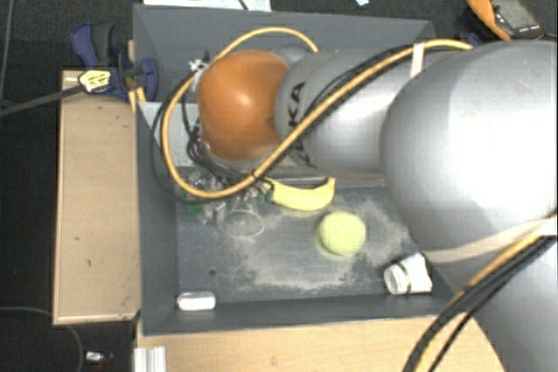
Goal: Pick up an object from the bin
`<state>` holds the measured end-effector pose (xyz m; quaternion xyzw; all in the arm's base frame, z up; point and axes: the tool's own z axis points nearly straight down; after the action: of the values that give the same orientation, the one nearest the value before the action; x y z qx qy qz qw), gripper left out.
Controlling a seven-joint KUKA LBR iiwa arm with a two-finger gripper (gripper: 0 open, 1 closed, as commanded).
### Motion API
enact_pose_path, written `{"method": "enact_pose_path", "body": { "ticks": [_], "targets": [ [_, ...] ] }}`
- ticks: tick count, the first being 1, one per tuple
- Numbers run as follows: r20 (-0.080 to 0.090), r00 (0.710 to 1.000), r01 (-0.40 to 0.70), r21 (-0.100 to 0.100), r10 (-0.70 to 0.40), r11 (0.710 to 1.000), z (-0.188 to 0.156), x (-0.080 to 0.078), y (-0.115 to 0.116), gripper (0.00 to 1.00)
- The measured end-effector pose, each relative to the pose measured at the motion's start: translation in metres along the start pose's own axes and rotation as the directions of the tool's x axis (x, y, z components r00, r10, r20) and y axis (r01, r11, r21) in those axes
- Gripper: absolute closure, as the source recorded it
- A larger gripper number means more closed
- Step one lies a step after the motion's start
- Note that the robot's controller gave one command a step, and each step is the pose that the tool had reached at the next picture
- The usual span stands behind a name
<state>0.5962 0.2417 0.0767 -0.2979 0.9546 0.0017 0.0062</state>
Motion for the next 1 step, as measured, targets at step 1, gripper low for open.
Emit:
{"method": "enact_pose_path", "body": {
  "ticks": [1],
  "targets": [
    [0.000, 1.000, -0.005, -0.001, 0.005, 1.000, -0.0001, -0.0001, 0.0002, 1.00]
  ]
}}
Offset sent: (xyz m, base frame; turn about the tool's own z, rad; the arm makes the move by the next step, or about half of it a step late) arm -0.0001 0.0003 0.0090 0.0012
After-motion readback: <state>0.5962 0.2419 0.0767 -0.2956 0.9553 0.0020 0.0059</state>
